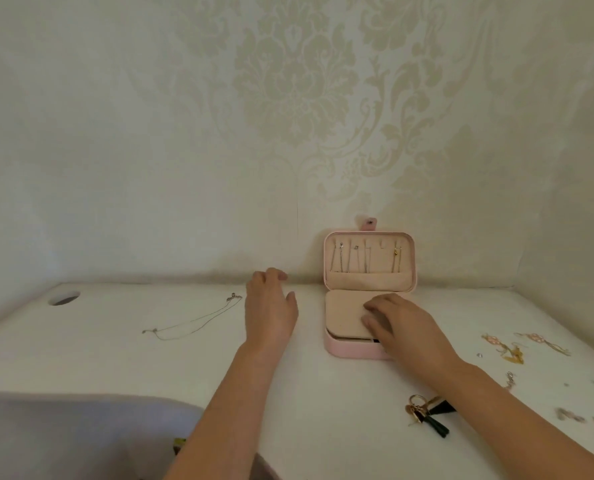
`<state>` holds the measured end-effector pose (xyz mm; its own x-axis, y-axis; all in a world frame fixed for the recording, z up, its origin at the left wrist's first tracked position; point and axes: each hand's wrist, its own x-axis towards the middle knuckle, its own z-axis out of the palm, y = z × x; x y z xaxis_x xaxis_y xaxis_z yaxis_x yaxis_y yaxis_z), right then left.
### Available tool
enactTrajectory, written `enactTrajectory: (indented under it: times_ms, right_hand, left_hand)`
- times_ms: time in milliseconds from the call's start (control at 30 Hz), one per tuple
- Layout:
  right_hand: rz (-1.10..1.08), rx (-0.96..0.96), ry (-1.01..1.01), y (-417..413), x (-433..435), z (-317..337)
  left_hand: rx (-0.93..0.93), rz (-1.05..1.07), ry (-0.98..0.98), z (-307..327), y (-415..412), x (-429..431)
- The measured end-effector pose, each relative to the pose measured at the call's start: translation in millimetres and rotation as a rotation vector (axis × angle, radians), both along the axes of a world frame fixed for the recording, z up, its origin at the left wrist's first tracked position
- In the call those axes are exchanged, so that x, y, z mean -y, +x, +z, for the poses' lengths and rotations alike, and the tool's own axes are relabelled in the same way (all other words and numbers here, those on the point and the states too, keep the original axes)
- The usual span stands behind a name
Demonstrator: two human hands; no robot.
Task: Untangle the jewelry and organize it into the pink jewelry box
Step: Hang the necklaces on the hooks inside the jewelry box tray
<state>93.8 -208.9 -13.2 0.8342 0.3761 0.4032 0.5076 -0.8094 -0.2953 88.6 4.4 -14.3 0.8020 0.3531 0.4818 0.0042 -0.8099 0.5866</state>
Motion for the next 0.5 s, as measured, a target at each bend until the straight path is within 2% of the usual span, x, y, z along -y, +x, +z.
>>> enactTrajectory:
  times_ms: [133,300,367,500]
  right_hand:
    - [0.019,0.009,-0.031,-4.4,1.4,-1.7]
    - [0.024,0.012,-0.051,-9.6,2.6,0.0]
    - [0.028,0.013,-0.057,-10.4,3.0,0.7]
    - [0.029,0.012,-0.055,-9.6,2.3,2.3]
  left_hand:
    - [-0.335,0.269,0.152,-21.6,-41.3,-33.7]
    - [-0.561,0.352,0.125,-23.9,-64.1,-59.2]
    - [-0.585,0.342,0.146,-22.7,-66.2,-57.1]
    - [-0.511,0.232,0.246,-24.0,-75.8,-24.3]
